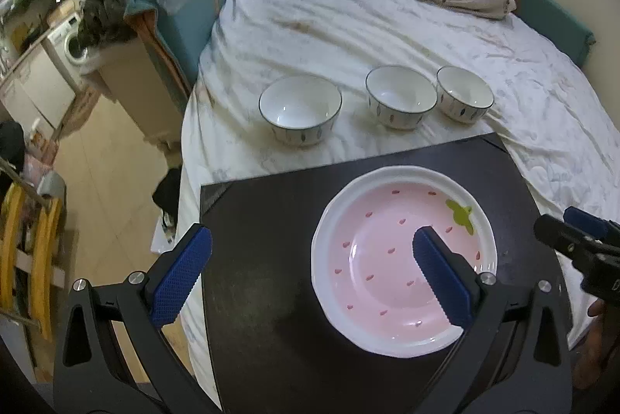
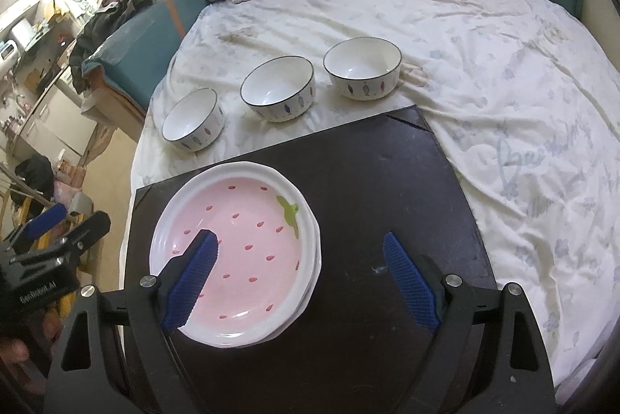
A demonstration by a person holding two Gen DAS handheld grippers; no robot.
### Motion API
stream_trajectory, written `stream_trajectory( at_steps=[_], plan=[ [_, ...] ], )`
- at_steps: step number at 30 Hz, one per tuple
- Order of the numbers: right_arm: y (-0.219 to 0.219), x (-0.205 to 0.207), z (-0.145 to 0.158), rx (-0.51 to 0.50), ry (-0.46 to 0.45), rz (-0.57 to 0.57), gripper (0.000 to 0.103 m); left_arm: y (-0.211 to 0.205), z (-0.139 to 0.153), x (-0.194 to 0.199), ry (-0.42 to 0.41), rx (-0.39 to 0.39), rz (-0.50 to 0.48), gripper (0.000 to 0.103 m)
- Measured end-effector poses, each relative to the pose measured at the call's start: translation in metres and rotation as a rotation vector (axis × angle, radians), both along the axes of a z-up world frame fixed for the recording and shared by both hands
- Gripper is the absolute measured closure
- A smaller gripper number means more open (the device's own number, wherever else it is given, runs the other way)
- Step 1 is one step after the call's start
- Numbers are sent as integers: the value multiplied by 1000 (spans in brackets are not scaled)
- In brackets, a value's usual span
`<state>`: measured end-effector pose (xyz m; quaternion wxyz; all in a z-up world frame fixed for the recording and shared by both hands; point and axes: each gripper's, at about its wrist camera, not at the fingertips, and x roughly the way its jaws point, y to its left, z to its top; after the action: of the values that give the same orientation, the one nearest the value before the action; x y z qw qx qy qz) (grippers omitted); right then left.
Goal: Organize plates and bowls
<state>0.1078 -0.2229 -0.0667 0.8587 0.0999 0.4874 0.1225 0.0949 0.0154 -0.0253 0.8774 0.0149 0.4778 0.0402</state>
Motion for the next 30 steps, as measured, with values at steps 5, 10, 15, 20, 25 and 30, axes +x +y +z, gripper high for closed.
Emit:
stream_trajectory(
  at_steps=[5,10,15,20,25,30],
  plan=[
    [2,12,9,33,20,-1,13,8,3,16,45,-55,14,1],
    [13,34,24,42,13,7,13,15,16,38,39,-79,5,1],
    [30,60,31,46,13,19,13,29,21,66,54,-90,22,1],
    [51,97,31,62,40,26,13,49,3,103,99,-100,57,1],
    [73,133,18,56,115,14,13,67,-22,131,150,-141,87,1],
    [94,165,-3,63,174,25,13,80,-38,154,176,-160,97,1]
  ],
)
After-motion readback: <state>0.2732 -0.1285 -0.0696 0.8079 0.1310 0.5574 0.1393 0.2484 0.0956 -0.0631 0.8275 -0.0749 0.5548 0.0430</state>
